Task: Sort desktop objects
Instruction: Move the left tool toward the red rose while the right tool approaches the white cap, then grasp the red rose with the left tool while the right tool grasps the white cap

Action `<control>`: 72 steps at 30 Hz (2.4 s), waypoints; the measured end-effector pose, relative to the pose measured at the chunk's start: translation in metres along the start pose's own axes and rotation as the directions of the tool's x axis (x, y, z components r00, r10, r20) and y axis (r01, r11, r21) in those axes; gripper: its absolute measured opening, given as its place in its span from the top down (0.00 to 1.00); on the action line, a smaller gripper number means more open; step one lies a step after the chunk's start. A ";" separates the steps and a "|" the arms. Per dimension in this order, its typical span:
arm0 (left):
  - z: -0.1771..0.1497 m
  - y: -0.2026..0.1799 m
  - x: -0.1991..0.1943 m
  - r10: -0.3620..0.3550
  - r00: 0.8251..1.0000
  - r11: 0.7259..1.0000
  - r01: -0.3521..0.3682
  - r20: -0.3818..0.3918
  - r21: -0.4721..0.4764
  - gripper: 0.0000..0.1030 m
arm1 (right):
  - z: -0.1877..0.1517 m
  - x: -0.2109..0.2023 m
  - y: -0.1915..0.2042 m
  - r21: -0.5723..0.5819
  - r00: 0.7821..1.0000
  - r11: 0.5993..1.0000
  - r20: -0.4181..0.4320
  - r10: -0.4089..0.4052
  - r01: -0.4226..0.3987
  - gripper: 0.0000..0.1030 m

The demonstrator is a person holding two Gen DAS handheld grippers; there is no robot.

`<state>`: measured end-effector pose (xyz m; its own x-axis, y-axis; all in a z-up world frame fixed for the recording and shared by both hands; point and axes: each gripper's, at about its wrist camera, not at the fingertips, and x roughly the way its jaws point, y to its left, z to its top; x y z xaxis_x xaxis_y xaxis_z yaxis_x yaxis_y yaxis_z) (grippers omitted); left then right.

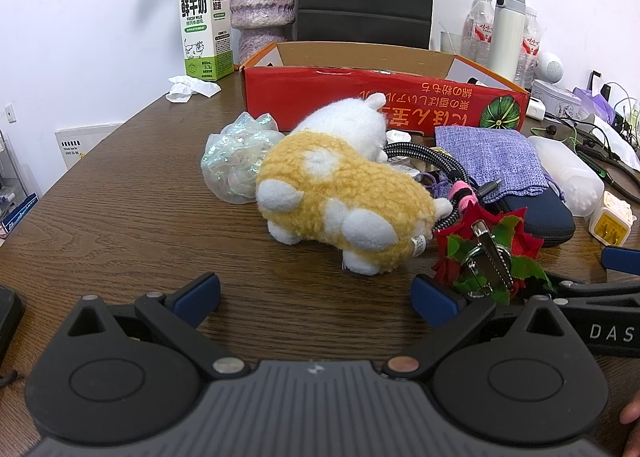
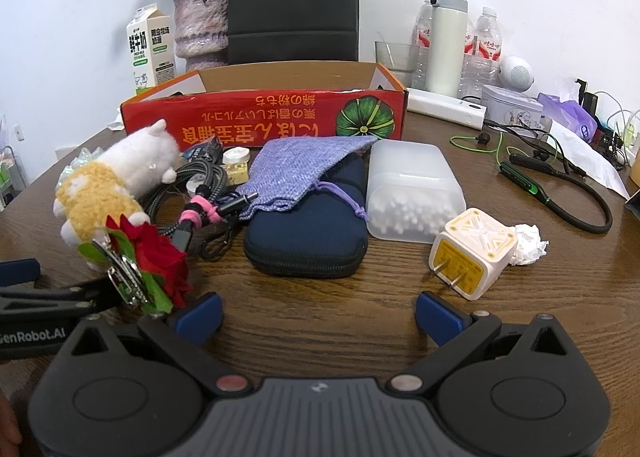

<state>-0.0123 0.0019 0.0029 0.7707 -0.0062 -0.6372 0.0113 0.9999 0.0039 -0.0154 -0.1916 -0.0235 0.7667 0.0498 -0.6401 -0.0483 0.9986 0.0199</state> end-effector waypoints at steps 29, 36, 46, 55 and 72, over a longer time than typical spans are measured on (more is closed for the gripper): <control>-0.001 -0.059 -0.010 -0.304 0.953 0.952 0.303 0.013 0.037 0.32 | -0.044 -0.070 -0.065 -0.073 0.994 0.993 0.044 0.098 -0.095 0.24; -0.007 -0.051 -0.025 -0.261 0.964 0.965 0.262 0.039 -0.027 0.61 | -0.051 -0.073 -0.060 -0.081 0.988 0.986 0.050 0.149 -0.145 0.62; 0.031 -0.019 -0.095 -0.237 0.941 0.969 0.246 0.243 -0.008 0.61 | -0.005 -0.101 -0.046 -0.104 0.943 0.974 0.247 0.222 -0.202 0.62; 0.151 0.023 -0.096 -0.177 0.925 0.983 0.180 0.335 0.024 0.61 | 0.126 -0.102 -0.046 -0.201 0.891 0.962 0.378 0.250 -0.185 0.62; 0.265 0.035 0.146 -0.102 0.995 0.983 0.103 0.010 -0.152 0.61 | 0.277 0.138 -0.035 -0.012 0.982 0.984 0.055 0.180 -0.180 0.62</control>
<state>0.2691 0.0337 0.1142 0.7717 -0.1087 -0.6266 -0.0065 0.9839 -0.1787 0.2697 -0.2157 0.1001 0.7797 0.2297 -0.5825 -0.1932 0.9732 0.1250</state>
